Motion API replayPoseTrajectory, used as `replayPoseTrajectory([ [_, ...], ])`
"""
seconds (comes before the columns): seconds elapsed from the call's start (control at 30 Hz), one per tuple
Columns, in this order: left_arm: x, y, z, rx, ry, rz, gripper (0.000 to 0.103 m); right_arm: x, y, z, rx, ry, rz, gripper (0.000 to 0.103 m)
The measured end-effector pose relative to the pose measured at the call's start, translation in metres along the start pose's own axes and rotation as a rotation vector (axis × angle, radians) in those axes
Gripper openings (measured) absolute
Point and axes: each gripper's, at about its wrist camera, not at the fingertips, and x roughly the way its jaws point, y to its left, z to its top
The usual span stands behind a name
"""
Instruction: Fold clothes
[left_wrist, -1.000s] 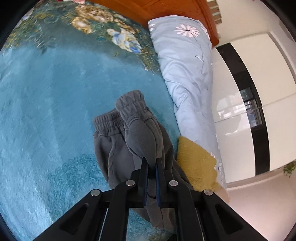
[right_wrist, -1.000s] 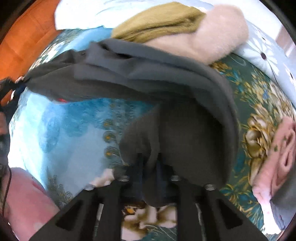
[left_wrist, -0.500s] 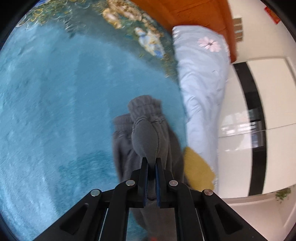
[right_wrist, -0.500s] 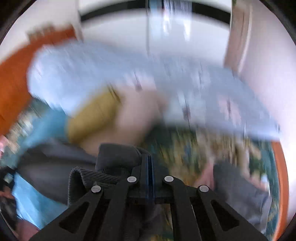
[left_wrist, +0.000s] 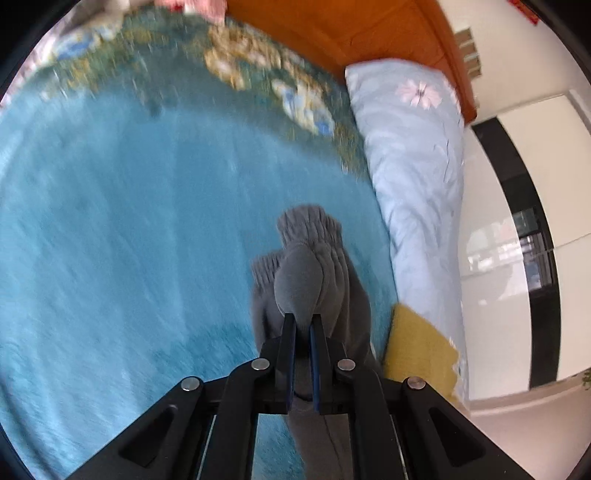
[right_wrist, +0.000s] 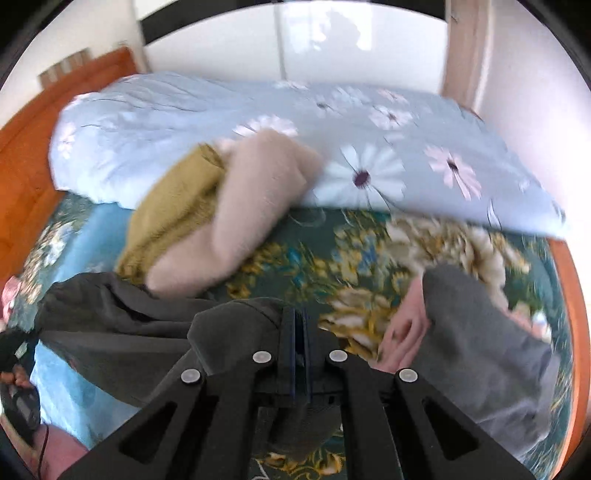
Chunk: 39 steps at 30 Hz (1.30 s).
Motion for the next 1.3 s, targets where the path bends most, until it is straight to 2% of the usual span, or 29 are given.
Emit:
replayPoseTrajectory([
  [0.03,-0.010,0.002,0.002,0.007,-0.033,0.018,0.007,-0.004,0.002,-0.002,-0.021,0.002,0.008,0.003],
  [0.2,-0.031,0.028,0.013,-0.063,-0.063,0.115,0.007,-0.013,0.010,-0.044,-0.114,0.097,0.028,0.003],
  [0.3,-0.049,0.035,0.019,-0.081,-0.099,0.159,0.007,-0.016,0.006,-0.073,-0.103,0.154,0.063,0.003],
  [0.4,-0.070,0.043,0.024,-0.077,-0.144,0.188,0.007,-0.030,0.005,-0.096,-0.125,0.167,0.044,0.002],
  [0.57,-0.087,0.071,0.029,-0.208,-0.132,0.236,0.007,-0.036,-0.008,-0.129,-0.068,0.214,0.087,0.002],
  [0.73,-0.097,0.093,0.030,-0.289,-0.140,0.305,0.007,-0.025,0.004,-0.140,-0.050,0.226,0.155,0.002],
  [0.87,-0.092,0.101,0.028,-0.323,-0.107,0.284,0.007,-0.009,0.017,-0.130,-0.009,0.225,0.213,0.002],
  [0.9,-0.091,0.097,0.028,-0.306,-0.108,0.290,0.008,0.000,0.017,-0.127,0.010,0.237,0.222,0.005],
  [0.97,-0.090,0.091,0.027,-0.272,-0.111,0.302,0.009,0.019,0.015,-0.122,0.058,0.268,0.211,0.027],
  [1.0,-0.090,0.084,0.026,-0.242,-0.120,0.313,0.013,0.028,0.014,-0.120,0.081,0.274,0.201,0.044],
  [1.03,-0.090,0.077,0.025,-0.211,-0.129,0.323,0.015,0.037,0.013,-0.117,0.099,0.278,0.189,0.052],
  [1.1,-0.091,0.062,0.023,-0.140,-0.160,0.338,0.034,0.055,0.017,-0.111,0.098,0.283,0.149,0.054],
  [1.17,-0.095,0.049,0.021,-0.086,-0.203,0.372,0.046,0.073,0.032,-0.106,-0.002,0.291,0.089,0.058],
  [1.27,-0.106,0.035,0.018,-0.018,-0.301,0.391,0.056,0.099,0.046,-0.101,-0.173,0.289,-0.064,0.058],
  [1.3,-0.106,0.030,0.018,0.010,-0.308,0.369,0.059,0.105,0.044,-0.100,-0.189,0.297,-0.085,0.058],
])
